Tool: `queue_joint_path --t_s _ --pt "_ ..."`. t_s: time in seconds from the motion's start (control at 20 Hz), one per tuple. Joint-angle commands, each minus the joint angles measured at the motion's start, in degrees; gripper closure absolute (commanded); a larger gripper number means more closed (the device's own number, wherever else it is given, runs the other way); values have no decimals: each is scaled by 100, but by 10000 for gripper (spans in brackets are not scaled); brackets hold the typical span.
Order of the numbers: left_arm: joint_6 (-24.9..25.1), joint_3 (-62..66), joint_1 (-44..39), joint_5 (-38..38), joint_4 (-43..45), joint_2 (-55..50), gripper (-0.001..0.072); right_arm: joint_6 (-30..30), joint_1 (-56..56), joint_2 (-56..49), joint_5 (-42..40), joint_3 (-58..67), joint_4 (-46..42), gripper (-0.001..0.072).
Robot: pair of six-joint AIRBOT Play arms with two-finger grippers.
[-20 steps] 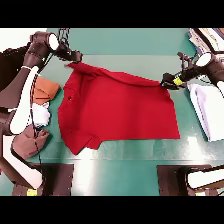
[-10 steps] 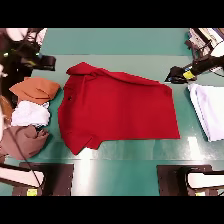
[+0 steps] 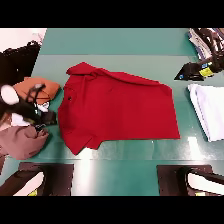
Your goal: Fold the shirts.
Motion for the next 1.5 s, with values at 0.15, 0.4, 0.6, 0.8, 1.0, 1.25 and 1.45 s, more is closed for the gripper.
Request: queue_joint_path --t_s 0.15,0.4,0.6,0.8,1.0,1.25,1.45 --pt "-424 -1683 9 848 -621 793 236 -13 11 227 245 7 118 304" --pt "-457 -2197 9 1849 -1239 789 236 -11 164 227 254 7 155 304" --pt "-459 -2310 9 1910 -1311 789 252 -11 177 227 251 7 155 304" --pt "-452 -2090 9 1860 -1305 789 680 -13 94 229 525 7 118 304" --pt "-363 -1119 9 1530 -1261 796 680 -13 -389 588 634 -721 94 304" --pt "-90 -98 9 1261 -1294 793 680 -15 -1919 1703 157 -3609 96 301" --pt "-92 -35 9 1270 -1329 793 680 -520 -3239 2006 -236 -5694 468 303"
